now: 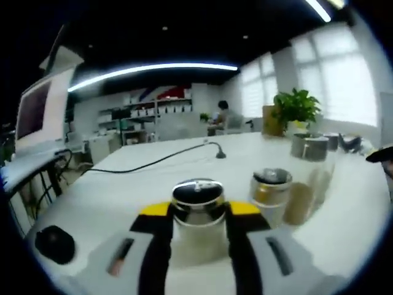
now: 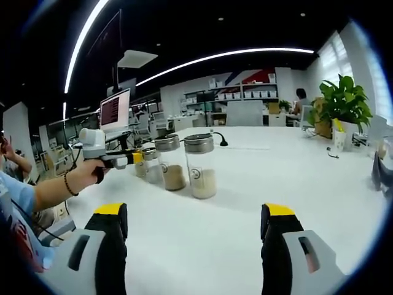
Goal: Rotate the seasoning bottle until the label or dispensing opening points toward the visible target arrow and the bottle remains upright within the marked orientation range
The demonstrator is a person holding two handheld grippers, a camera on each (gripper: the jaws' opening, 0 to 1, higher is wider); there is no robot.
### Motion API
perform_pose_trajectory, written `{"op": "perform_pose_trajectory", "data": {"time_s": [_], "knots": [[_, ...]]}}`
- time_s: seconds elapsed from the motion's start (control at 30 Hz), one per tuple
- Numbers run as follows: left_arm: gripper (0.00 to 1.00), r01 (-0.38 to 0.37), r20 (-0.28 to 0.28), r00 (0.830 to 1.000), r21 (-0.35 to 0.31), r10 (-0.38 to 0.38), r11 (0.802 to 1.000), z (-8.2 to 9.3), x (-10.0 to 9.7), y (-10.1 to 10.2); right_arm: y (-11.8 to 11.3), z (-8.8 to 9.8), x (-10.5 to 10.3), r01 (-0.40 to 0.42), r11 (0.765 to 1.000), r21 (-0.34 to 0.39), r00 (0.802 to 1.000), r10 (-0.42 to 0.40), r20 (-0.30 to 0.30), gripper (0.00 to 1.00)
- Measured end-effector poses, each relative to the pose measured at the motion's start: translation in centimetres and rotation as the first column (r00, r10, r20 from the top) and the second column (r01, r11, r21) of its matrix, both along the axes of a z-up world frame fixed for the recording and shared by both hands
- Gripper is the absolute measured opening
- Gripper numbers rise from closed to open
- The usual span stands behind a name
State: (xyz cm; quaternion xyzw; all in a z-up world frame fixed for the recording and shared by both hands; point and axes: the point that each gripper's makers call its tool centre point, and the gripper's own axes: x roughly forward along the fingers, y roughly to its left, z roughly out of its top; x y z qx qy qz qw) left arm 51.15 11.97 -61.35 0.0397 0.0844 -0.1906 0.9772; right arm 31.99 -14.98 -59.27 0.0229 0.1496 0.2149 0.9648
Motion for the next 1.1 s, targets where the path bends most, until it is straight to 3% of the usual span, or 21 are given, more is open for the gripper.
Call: {"op": "perform_pose_trajectory", "data": {"time_s": [0.07,0.13,0.33,0.43,0.57,0.67,0.73,0.77,0.9,1.1], "knots": [[0.35,0.014,-0.003,1.000,0.000,-0.014,1.000,0.0,0.0,0.0,0.0,0.0,0.0,0.002,1.000,0.001,1.000,-0.002,-0.001,0.93],[0.35,0.064,-0.006,0.998,-0.061,-0.065,0.996,0.1,-0.1,-0.5,-0.1,0.0,-0.1,0.004,1.000,-0.002,1.000,-0.004,0.001,0.93],[0.35,0.138,-0.010,0.990,-0.021,-0.138,0.990,0.0,-0.4,-0.5,-0.2,0.0,0.0,0.007,1.000,-0.004,1.000,-0.007,0.000,0.93],[0.35,0.257,-0.031,0.966,-0.001,-0.257,0.966,0.1,-0.8,-1.2,-0.1,-0.1,0.0,0.005,1.000,-0.003,1.000,-0.005,-0.003,0.93],[0.35,0.354,-0.052,0.934,0.023,-0.352,0.935,0.1,-0.9,-1.4,-0.1,-0.1,0.0,0.002,1.000,-0.005,1.000,-0.002,-0.003,0.93],[0.35,0.471,-0.050,0.881,0.016,-0.470,0.882,0.2,-0.9,-1.8,-0.3,-0.1,0.0,0.010,1.000,-0.004,1.000,-0.010,-0.003,0.93],[0.35,0.561,-0.055,0.827,0.046,-0.559,0.826,0.2,-1.1,-1.9,-0.3,-0.1,0.0,0.010,1.000,-0.007,1.000,-0.010,-0.003,0.93],[0.35,0.580,-0.065,0.814,0.039,-0.578,0.813,0.2,-1.2,-1.9,-0.2,-0.1,0.0,0.009,1.000,-0.009,1.000,-0.009,-0.002,0.93],[0.35,0.688,-0.087,0.726,0.066,-0.683,0.723,0.2,-2.0,-2.3,-0.2,0.0,0.0,0.007,1.000,-0.015,1.000,-0.007,0.001,0.93],[0.35,0.742,-0.102,0.670,0.125,-0.735,0.659,0.0,-2.5,-2.8,-0.2,-0.3,0.0,0.006,1.000,-0.010,1.000,-0.007,-0.009,0.93]]}}
